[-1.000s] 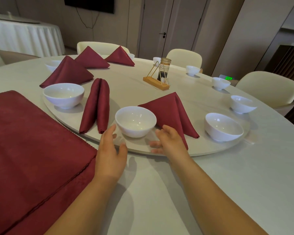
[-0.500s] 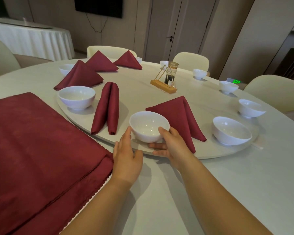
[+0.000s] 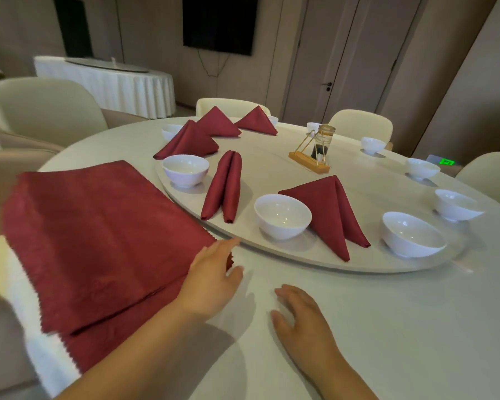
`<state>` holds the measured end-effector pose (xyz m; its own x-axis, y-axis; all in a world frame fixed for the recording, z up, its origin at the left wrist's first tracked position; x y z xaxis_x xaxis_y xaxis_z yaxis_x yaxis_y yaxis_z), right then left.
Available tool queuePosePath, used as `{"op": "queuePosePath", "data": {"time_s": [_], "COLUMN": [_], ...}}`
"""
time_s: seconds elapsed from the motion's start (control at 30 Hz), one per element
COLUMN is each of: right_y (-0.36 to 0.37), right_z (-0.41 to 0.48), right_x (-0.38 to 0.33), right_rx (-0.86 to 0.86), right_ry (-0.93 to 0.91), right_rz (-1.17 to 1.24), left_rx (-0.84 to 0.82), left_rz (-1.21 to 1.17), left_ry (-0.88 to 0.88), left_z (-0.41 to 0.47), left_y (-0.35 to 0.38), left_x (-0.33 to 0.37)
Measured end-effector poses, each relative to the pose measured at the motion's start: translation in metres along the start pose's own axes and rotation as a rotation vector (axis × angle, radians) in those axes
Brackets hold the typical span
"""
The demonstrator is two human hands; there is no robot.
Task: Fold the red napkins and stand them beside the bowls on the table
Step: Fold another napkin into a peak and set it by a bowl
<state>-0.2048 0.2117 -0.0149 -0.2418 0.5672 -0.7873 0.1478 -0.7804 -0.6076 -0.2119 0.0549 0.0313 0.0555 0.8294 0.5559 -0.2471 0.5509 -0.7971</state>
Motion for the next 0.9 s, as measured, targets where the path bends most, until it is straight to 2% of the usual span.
{"op": "queuePosePath", "data": {"time_s": [0.1,0.2,0.27,0.33,0.5,0.67,0.9], "right_y": [0.01,0.01,0.01,0.009,0.008,0.008,0.005], "right_z": [-0.001,-0.002,-0.002,-0.003,-0.005,-0.004,-0.005], "right_x": [-0.003,-0.007,-0.01,-0.011,-0.012,-0.012,-0.013], "right_rx": [-0.063,-0.052,-0.037,-0.026,-0.014,-0.014,0.003], "right_ry": [-0.058,-0.088,-0.106,-0.119,-0.133,-0.138,-0.154], "right_rz": [-0.165,-0.2,-0.204,-0.212,-0.187,-0.179,-0.108], "left_rx": [0.043,0.088,0.047,0.035,0.158,0.186,0.07], "left_rz": [0.216,0.38,0.456,0.496,0.384,0.375,0.206], "left_ry": [-0.037,-0.185,-0.269,-0.28,-0.276,-0.275,-0.252], "left_z": [-0.025,-0.051,-0.064,-0.071,-0.074,-0.073,-0.074], "left_y": [-0.032,-0.063,-0.07,-0.07,-0.077,-0.084,-0.08], "left_x": [-0.038,-0.085,-0.109,-0.12,-0.125,-0.125,-0.1]}}
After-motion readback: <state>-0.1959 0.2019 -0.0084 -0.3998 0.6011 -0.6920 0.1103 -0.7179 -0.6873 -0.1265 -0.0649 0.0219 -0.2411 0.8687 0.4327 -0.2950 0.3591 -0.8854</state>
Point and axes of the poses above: each hand's wrist, its own z-axis towards the middle knuckle, its own y-axis out of the palm, x = y × z, the point moved 10 cm from there along z, towards the middle knuckle, and after that the axes turned 14 degrees about z, right-handed, at the moved point
